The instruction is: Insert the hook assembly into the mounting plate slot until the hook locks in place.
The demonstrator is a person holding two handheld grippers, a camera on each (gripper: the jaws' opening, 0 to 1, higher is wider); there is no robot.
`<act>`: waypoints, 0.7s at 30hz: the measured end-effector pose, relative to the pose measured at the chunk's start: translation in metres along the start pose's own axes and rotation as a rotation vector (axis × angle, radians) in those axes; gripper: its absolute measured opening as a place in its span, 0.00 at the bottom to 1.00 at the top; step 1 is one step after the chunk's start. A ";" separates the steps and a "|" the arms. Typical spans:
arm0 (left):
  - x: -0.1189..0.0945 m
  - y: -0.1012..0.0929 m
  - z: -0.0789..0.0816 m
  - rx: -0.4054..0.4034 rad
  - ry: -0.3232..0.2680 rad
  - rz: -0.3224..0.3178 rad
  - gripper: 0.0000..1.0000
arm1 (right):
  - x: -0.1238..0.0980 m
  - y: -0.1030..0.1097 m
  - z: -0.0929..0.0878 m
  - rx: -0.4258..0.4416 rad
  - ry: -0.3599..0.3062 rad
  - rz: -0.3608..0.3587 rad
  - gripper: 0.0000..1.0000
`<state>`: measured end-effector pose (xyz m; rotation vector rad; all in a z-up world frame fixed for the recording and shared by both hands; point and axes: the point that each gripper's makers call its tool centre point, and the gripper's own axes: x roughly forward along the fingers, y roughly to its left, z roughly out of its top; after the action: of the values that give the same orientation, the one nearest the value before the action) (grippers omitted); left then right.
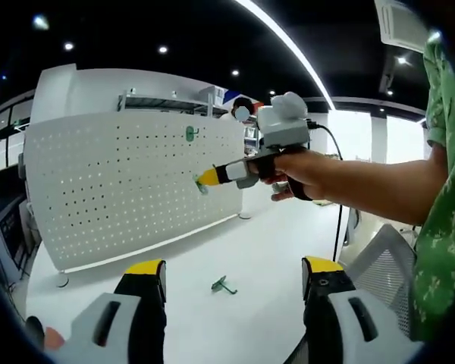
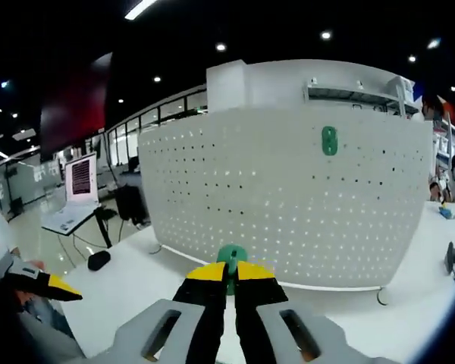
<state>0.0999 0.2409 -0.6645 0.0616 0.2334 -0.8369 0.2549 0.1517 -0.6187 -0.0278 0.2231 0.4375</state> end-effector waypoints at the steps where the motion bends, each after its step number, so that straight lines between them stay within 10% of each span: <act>1: 0.000 0.000 0.000 0.001 -0.001 -0.001 0.75 | -0.001 0.000 0.004 -0.013 -0.015 -0.006 0.02; 21: -0.008 -0.001 0.001 0.011 0.003 -0.003 0.75 | -0.022 -0.003 0.067 -0.188 -0.277 -0.125 0.02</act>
<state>0.0941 0.2457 -0.6621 0.0733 0.2321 -0.8409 0.2506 0.1453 -0.5487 -0.1637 -0.0929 0.3325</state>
